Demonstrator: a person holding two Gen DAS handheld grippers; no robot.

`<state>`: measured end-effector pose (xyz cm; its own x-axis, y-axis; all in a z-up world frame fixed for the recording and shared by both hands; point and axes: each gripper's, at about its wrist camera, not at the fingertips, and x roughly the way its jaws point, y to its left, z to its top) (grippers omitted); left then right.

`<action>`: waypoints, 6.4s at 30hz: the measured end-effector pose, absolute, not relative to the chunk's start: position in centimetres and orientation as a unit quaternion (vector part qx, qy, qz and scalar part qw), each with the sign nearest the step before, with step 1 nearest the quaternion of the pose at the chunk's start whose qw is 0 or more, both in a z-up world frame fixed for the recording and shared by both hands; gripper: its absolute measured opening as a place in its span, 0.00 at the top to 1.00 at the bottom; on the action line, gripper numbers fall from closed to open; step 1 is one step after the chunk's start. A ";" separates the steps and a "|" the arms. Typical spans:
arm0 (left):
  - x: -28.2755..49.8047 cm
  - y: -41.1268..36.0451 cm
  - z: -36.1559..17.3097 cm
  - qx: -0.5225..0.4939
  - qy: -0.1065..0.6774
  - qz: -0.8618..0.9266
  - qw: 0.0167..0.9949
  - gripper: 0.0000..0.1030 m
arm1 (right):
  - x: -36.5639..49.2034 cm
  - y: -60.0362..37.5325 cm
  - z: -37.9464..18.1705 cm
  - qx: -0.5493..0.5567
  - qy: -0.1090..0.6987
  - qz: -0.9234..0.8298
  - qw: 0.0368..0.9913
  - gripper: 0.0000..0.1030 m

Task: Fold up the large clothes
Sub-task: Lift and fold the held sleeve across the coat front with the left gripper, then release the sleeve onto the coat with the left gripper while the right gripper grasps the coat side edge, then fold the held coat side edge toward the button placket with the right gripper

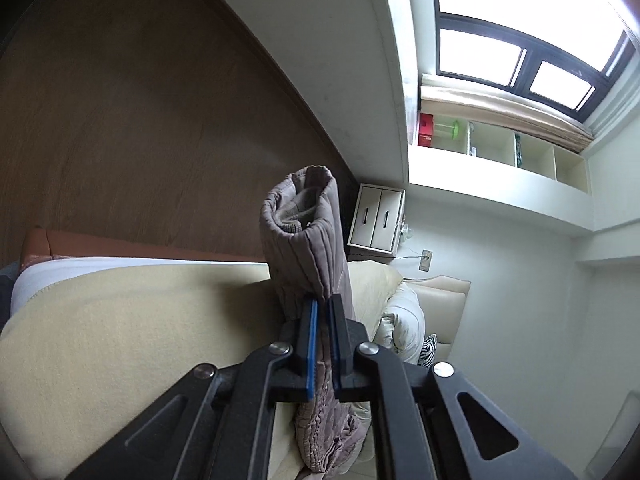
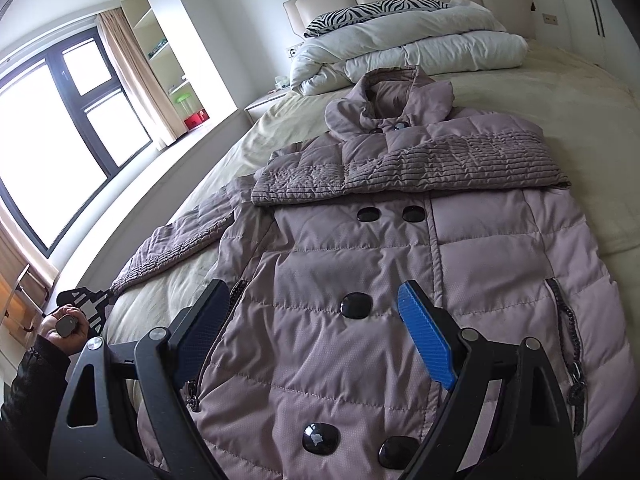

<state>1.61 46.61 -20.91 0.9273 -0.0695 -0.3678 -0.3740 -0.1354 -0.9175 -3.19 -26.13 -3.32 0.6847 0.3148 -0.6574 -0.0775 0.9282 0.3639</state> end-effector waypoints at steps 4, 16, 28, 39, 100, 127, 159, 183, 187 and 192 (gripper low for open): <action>2.4 45.1 -16.1 -0.676 0.158 0.091 0.714 0.95 | -3.2 -26.4 -3.7 0.158 0.385 0.109 0.903 0.16; 11.3 24.2 -2.2 -0.307 0.252 -0.061 0.916 0.99 | -3.6 -29.2 -3.9 0.191 0.368 0.094 0.905 0.16; 7.8 31.2 -7.8 -0.424 0.244 0.051 0.871 0.24 | -3.9 -36.1 -5.2 0.241 0.369 0.056 0.896 0.16; 1.4 47.9 -20.9 -0.720 0.219 0.142 0.643 0.24 | -2.4 -31.8 -6.1 0.228 0.391 0.076 0.888 0.16; 10.5 -5.9 -11.1 0.222 0.300 -0.159 0.914 0.81 | 16.6 -30.9 -10.6 0.461 0.505 0.303 0.664 0.53; 20.2 2.5 -10.0 0.093 0.301 0.000 0.949 0.10 | 21.2 -44.8 10.4 0.421 0.336 0.255 0.803 0.85; 22.4 8.0 -13.1 -0.019 0.406 0.010 0.914 0.18 | 20.4 -56.5 -14.6 0.505 0.408 0.047 0.759 0.90; 30.0 4.8 -14.0 0.082 0.407 -0.042 0.909 0.34 | 20.5 -46.0 -9.9 0.223 0.460 0.002 0.860 0.90; 30.7 3.1 -14.9 0.107 0.417 -0.044 0.901 0.40 | 21.0 -46.4 -10.2 0.189 0.465 -0.026 0.865 0.93; 31.0 2.1 -15.8 0.129 0.413 -0.057 0.900 0.45 | 22.2 -47.3 -11.4 0.162 0.463 -0.047 0.870 0.97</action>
<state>31.00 2.09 -15.81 0.6523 0.0039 -0.7579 0.2086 0.9605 0.1844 22.23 -47.28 -11.35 0.5663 0.0679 -0.8214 0.2315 0.9434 0.2376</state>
